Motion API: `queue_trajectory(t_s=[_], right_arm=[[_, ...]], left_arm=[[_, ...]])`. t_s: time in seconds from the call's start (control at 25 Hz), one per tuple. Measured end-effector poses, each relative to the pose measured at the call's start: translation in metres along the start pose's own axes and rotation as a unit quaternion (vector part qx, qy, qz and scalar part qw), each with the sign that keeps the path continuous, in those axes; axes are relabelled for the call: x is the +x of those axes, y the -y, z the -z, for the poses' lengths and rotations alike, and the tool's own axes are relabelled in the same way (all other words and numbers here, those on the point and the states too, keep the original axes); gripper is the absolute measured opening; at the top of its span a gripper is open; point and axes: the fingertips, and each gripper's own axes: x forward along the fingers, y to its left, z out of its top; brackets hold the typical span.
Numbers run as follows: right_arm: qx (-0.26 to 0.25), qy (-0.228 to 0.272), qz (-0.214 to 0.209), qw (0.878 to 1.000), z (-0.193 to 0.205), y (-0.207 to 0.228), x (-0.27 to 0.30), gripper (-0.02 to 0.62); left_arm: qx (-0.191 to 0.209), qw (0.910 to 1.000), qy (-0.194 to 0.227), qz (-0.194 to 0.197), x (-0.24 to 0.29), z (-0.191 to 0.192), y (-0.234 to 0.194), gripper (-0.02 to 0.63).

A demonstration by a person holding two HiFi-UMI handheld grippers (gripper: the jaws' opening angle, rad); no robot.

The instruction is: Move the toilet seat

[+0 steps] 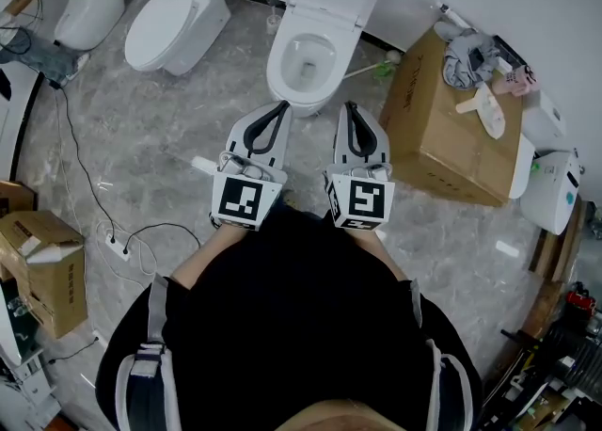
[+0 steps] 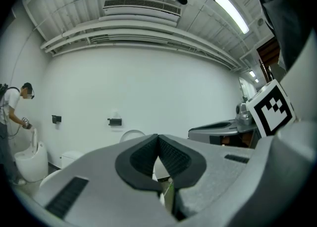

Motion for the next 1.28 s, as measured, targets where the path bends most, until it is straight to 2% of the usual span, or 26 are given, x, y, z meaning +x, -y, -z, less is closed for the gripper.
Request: queue_trajectory(t_s=[0.32,0.72,1.04,1.28], right_arm=[[-0.012,-0.001,0.024,1.000,0.003,0.015,0.031,0.021],[-0.009,-0.008,0.058,0.998,0.007,0.041,0.137,0.021],[-0.003,-0.017,0.102,0.995,0.006,0.060,0.205,0.021],[-0.003,-0.029,0.140,0.990,0.012,0.072,0.232,0.021]], left_arm=[[0.002,0.9997,0.001,0.025,0.038,0.004,-0.016,0.008],[0.009,0.9982,-0.002,0.059,0.135,0.004,-0.084,0.008],[0.014,0.9945,-0.006,0.104,0.200,0.001,-0.132,0.008],[0.012,0.9890,-0.005,0.147,0.238,0.003,-0.144,0.008]])
